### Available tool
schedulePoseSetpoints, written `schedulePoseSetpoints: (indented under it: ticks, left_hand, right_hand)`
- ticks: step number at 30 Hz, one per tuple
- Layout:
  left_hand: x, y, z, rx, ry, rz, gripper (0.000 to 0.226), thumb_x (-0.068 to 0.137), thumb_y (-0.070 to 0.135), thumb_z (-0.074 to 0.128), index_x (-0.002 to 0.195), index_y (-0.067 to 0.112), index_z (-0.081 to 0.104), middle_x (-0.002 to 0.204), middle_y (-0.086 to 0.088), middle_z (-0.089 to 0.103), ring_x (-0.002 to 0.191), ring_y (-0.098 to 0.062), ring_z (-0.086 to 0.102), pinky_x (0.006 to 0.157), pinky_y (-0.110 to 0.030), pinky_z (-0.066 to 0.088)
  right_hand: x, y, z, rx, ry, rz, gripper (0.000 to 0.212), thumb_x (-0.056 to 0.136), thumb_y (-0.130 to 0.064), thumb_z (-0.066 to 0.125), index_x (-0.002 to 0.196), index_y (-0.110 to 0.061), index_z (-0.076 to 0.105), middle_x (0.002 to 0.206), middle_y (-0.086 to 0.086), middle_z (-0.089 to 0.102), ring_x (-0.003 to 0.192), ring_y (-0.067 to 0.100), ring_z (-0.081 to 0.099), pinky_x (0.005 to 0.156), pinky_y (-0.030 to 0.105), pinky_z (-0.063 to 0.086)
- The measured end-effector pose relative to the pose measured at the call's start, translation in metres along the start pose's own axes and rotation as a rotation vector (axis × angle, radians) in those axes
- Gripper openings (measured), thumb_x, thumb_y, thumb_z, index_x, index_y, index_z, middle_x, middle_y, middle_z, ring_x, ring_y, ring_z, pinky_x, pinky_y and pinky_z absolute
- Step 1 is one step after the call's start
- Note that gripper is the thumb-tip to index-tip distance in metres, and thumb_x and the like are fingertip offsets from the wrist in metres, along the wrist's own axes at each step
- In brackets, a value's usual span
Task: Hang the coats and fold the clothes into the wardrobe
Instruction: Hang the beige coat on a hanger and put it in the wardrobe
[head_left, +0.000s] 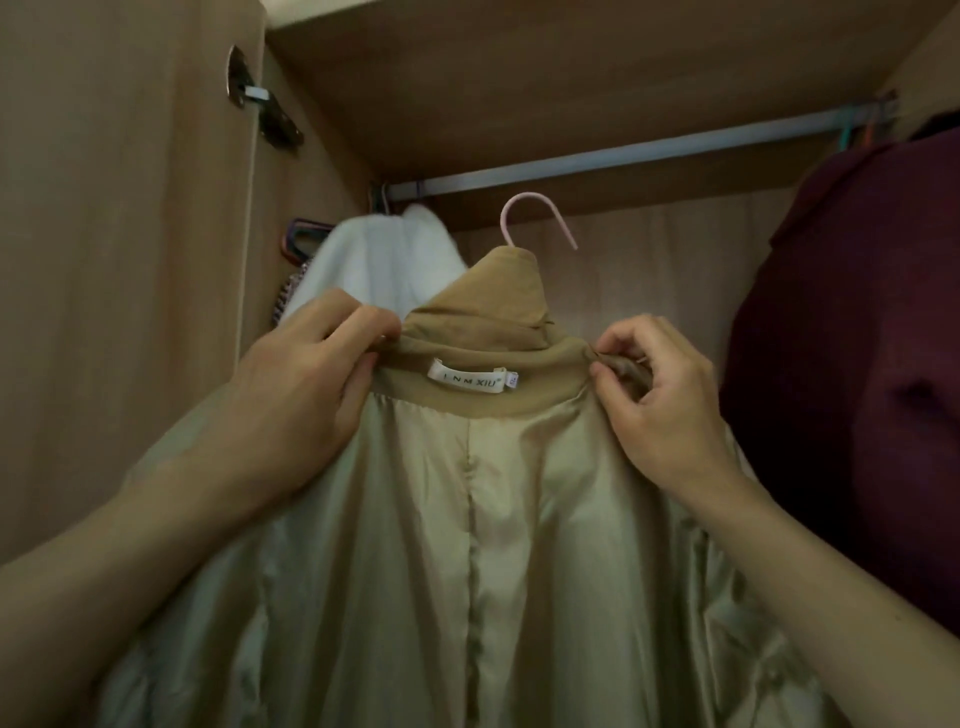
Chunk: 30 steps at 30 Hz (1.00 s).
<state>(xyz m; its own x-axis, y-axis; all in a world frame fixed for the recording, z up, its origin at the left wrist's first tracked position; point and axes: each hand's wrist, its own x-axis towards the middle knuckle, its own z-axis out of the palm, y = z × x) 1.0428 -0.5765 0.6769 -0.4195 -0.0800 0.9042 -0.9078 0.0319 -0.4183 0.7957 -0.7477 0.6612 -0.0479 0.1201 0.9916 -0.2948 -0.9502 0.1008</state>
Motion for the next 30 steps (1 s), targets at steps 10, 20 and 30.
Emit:
schedulePoseSetpoints:
  ticks: [10, 20, 30]
  left_hand:
    - [0.04, -0.018, 0.053, 0.294, -0.094, 0.032, 0.034, 0.094, 0.017, 0.043, 0.119, 0.008, 0.065, 0.099, -0.016, 0.058, 0.089, -0.037, 0.055, 0.067, -0.052, 0.05]
    - [0.089, -0.041, 0.081, 0.506, -0.116, 0.056, 0.034, 0.092, 0.024, 0.039, 0.112, 0.013, 0.063, 0.094, -0.012, 0.054, 0.083, -0.032, 0.052, 0.061, -0.049, 0.05]
    - [0.116, -0.1, 0.121, 0.595, -0.099, -0.013, 0.026, 0.087, 0.022, 0.048, 0.109, 0.018, 0.061, 0.09, -0.008, 0.053, 0.079, -0.026, 0.05, 0.056, -0.041, 0.048]
  right_hand:
    - [0.022, 0.083, 0.081, 0.143, 0.069, 0.04, 0.014, 0.085, -0.007, 0.067, 0.09, -0.019, 0.061, 0.089, -0.004, 0.06, 0.086, 0.015, 0.058, 0.074, 0.038, 0.051]
    - [0.074, 0.136, 0.159, 0.32, 0.193, 0.063, 0.017, 0.085, -0.006, 0.066, 0.089, -0.021, 0.062, 0.094, -0.004, 0.055, 0.084, 0.01, 0.057, 0.074, 0.036, 0.053]
    - [0.128, 0.162, 0.24, 0.338, 0.202, 0.088, 0.015, 0.087, -0.009, 0.064, 0.088, -0.024, 0.06, 0.093, -0.006, 0.051, 0.087, 0.014, 0.055, 0.079, 0.043, 0.052]
